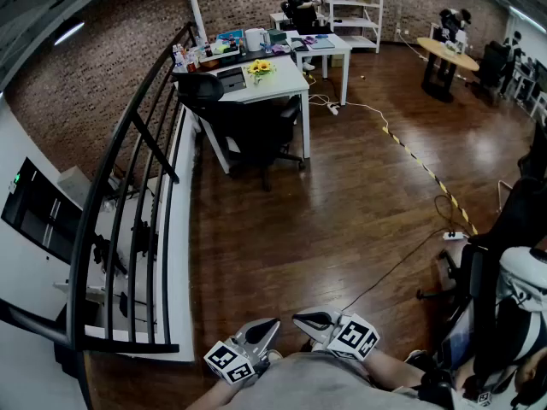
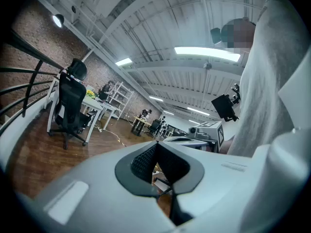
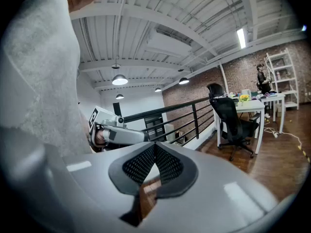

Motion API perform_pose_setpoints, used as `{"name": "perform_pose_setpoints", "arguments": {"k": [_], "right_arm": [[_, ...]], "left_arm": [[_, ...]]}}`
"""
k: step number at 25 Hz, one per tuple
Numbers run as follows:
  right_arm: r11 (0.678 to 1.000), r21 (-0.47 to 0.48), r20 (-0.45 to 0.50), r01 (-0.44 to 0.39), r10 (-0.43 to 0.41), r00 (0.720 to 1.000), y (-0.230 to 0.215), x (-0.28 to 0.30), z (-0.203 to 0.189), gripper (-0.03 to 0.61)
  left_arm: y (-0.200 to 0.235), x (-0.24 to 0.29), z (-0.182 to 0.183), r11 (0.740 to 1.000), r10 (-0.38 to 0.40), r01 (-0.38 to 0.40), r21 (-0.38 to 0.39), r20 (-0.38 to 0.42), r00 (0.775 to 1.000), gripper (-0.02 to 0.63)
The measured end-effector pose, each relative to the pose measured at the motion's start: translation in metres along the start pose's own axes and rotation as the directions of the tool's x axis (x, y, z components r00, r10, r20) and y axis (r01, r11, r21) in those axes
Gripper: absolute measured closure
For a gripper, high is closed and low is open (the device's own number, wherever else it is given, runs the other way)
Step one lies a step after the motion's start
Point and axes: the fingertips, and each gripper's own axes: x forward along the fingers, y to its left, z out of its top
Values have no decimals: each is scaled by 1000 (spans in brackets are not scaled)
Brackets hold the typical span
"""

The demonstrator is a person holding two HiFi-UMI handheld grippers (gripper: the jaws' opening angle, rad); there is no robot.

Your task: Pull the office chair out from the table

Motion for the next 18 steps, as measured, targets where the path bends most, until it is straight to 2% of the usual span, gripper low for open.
{"name": "perform_pose_setpoints", "arguments": {"k": [5, 10, 18], "right_arm": [[1000, -25, 0, 17, -17, 1000, -17, -21, -4, 572], [999, -40, -12, -5, 4, 1000, -29, -26, -5, 572], [1000, -29, -22, 5, -6, 1000, -82, -1, 3, 572]], "left_arm": [[-8, 23, -2, 1000, -1, 0, 31, 20, 1000, 614], [-8, 36, 5, 998, 25, -26, 58, 23, 999, 614], [47, 64, 24, 998, 31, -32, 59, 18, 999, 614]]}}
